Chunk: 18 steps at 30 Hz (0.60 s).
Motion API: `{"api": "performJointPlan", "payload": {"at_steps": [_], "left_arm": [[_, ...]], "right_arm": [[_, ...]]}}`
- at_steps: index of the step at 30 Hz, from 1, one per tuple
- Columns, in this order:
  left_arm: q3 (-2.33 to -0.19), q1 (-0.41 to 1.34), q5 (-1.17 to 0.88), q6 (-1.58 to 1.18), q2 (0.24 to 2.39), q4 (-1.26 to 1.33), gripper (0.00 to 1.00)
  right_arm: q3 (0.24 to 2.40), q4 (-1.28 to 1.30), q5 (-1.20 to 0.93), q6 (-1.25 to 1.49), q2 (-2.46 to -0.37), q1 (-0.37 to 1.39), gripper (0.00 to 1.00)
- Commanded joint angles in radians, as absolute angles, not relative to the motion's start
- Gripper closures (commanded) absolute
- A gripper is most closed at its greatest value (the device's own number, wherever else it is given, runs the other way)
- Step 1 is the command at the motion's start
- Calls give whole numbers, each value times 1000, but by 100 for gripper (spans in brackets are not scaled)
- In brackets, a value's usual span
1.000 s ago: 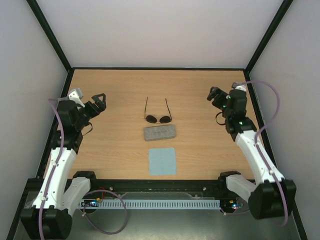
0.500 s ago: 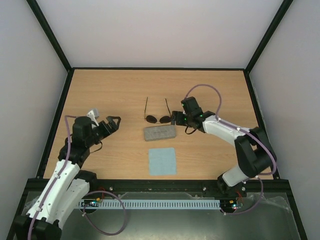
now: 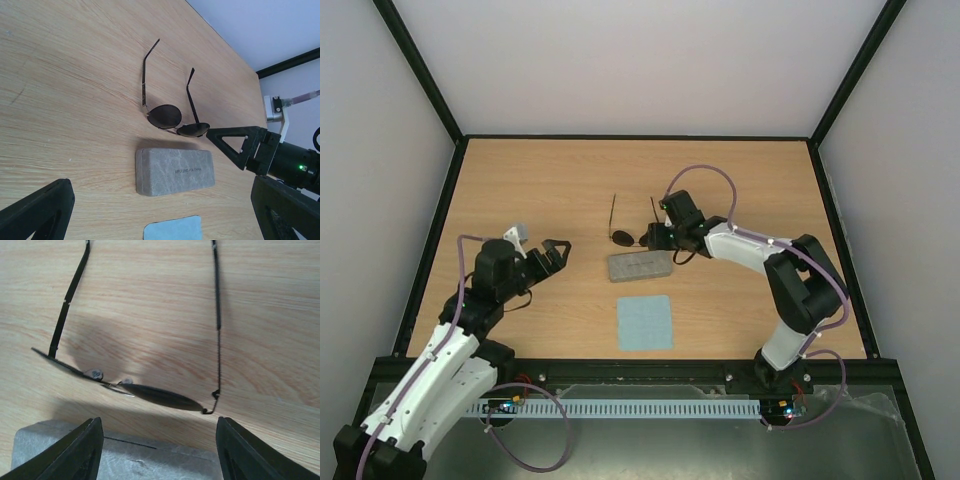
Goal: Organize the sunglasses
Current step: Adjust the sunglasses case at the center of the board.
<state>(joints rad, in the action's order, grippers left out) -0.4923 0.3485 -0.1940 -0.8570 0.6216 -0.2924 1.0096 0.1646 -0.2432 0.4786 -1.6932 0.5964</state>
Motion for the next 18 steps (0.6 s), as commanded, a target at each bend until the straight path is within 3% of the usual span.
{"api": "performJointPlan", "payload": {"at_steps": [1,18], "left_arm": [[-489,365,-165,-873,624,-302,0],[-427,437,-138,-899,689,-213,1]], "right_arm": [[994,139,-256,457,-1702,624,37],[851,100,-253,434,-1660,703,39]]}}
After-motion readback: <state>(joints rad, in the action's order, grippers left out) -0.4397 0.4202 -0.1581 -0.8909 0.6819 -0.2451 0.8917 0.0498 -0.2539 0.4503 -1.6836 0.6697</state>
